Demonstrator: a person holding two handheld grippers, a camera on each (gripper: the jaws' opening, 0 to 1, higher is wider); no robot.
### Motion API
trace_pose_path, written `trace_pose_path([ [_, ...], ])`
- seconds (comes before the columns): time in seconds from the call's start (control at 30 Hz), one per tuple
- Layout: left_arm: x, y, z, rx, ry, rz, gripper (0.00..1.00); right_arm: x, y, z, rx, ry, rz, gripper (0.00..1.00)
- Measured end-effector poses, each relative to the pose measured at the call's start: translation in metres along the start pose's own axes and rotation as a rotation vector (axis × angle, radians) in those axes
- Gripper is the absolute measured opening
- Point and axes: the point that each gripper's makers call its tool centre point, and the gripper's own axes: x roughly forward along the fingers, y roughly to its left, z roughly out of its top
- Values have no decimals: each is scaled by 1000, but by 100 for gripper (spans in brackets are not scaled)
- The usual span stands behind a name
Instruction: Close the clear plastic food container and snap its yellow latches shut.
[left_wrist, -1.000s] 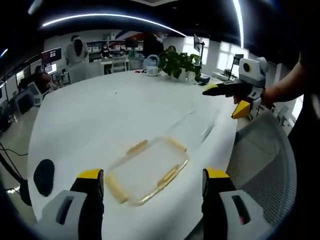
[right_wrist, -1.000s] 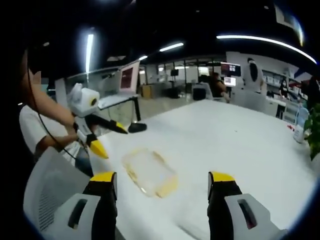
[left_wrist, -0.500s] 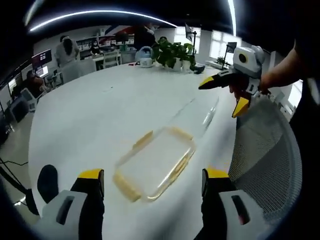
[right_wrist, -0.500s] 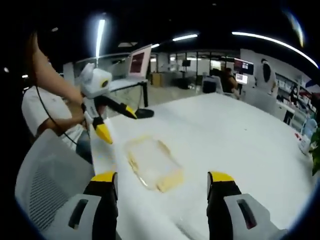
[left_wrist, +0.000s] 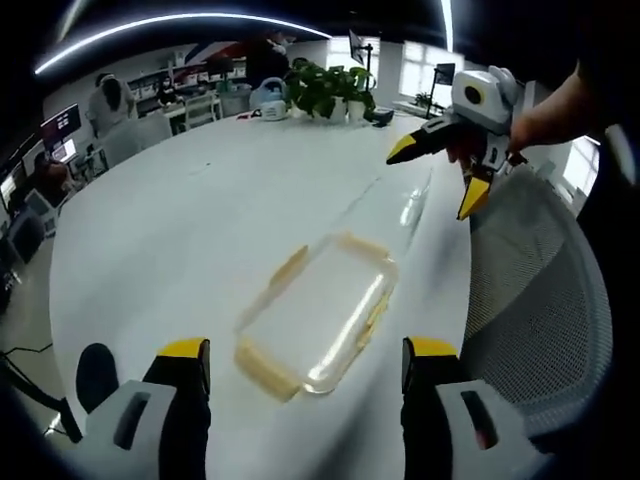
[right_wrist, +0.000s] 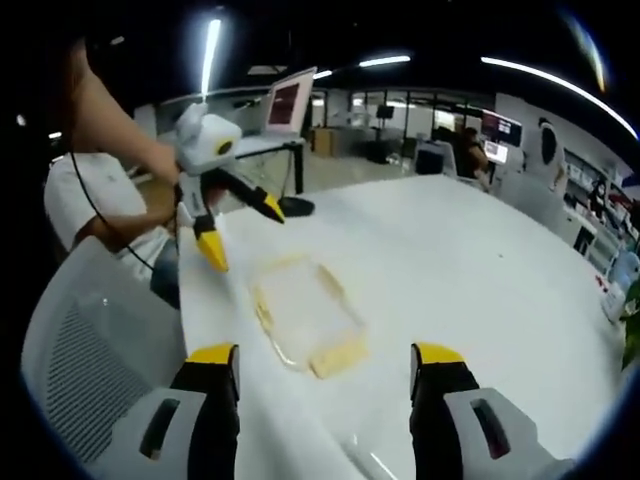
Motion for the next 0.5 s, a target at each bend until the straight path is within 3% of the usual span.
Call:
trace_pose_path([
  [0.5,14,7,-13,97,93,-88,77,24,2,-11,-59,104,78,69],
])
